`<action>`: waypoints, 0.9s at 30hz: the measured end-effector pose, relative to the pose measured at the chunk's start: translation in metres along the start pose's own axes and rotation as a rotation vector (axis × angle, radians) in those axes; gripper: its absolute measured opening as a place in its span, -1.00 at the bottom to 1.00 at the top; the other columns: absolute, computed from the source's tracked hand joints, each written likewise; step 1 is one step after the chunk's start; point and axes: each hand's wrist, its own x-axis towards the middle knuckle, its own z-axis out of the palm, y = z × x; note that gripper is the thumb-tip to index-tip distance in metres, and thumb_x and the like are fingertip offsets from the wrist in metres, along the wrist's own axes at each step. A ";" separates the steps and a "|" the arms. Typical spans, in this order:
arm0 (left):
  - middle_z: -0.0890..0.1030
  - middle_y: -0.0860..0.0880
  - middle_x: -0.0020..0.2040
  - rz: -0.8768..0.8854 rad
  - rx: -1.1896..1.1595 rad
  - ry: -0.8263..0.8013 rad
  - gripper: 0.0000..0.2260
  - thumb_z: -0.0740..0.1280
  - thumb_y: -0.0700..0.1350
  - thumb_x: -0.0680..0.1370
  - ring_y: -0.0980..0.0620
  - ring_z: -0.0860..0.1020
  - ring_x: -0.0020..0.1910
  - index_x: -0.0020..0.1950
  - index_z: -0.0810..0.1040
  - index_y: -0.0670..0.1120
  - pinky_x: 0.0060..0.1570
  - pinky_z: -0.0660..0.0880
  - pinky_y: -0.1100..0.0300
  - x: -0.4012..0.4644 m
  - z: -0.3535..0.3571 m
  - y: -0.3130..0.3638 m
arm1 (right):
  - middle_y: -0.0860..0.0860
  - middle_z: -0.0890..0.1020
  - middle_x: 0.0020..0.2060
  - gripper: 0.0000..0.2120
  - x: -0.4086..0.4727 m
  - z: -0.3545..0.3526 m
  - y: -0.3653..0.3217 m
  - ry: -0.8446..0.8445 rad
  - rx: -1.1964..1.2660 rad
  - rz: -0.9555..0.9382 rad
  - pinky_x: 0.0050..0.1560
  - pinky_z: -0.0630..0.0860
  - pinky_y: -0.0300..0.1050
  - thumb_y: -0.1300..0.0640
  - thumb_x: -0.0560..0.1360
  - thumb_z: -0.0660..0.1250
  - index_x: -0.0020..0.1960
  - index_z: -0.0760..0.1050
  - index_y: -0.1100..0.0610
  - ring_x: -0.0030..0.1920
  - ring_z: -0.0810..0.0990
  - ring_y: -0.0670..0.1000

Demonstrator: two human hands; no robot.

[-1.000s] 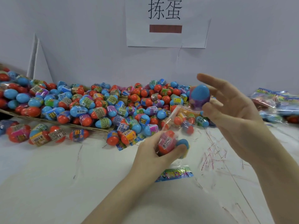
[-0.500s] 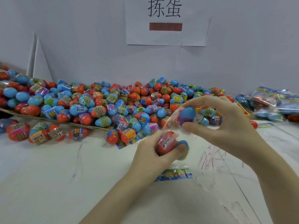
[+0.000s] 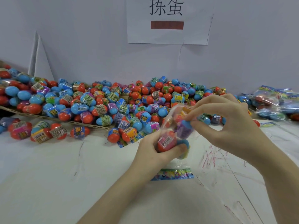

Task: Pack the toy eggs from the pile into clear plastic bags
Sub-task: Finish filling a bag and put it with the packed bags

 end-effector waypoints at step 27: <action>0.69 -0.03 -0.13 -0.256 -0.355 -0.134 -0.64 0.39 0.03 0.29 0.08 0.64 -0.15 0.01 0.63 -0.10 -0.18 0.56 0.31 0.004 -0.006 0.002 | -0.37 0.55 -0.15 -0.87 0.002 0.020 0.014 -0.178 0.169 -0.011 0.27 0.23 0.15 -0.11 0.33 0.23 -0.13 0.45 -0.27 0.12 0.34 -0.28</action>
